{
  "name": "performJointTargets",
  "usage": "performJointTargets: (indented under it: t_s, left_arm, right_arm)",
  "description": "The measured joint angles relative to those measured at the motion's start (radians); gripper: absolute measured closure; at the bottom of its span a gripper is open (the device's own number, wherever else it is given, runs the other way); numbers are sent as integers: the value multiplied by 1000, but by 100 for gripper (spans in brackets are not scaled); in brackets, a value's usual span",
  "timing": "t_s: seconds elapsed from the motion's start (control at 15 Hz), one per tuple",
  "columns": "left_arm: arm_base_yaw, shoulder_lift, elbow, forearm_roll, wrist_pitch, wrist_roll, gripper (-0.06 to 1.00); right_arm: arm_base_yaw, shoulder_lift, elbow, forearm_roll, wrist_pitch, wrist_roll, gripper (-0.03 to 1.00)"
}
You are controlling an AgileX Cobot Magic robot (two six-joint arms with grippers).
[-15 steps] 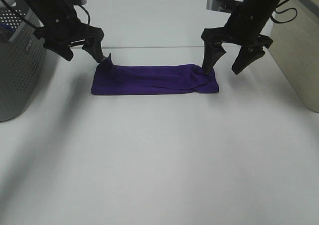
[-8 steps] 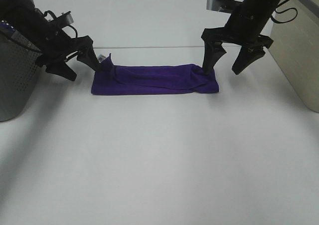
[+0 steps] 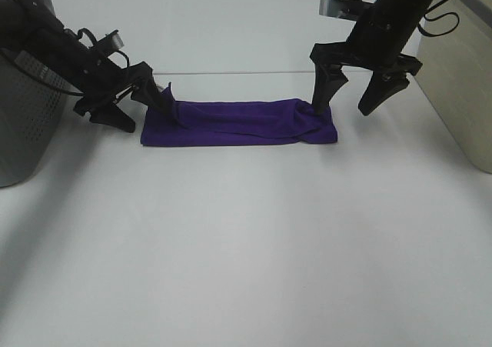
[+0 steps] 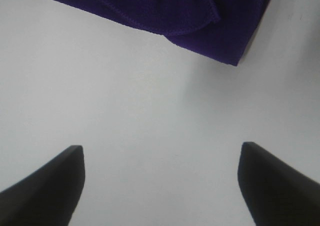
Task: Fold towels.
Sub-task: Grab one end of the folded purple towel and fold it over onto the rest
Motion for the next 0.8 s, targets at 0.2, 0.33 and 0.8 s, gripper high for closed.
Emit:
performJointTargets:
  t_s: [0.2, 0.33, 0.8]
  left_arm:
    - [-19, 43, -57, -45, 11, -1, 18]
    - [-59, 76, -110, -63, 16, -16, 19]
    - [-126, 127, -181, 28, 14, -91, 89]
  right_arm:
    - [0, 0, 0, 0, 0, 3, 15]
    - [0, 0, 0, 0, 0, 3, 15]
    - [0, 0, 0, 3, 0, 5, 15]
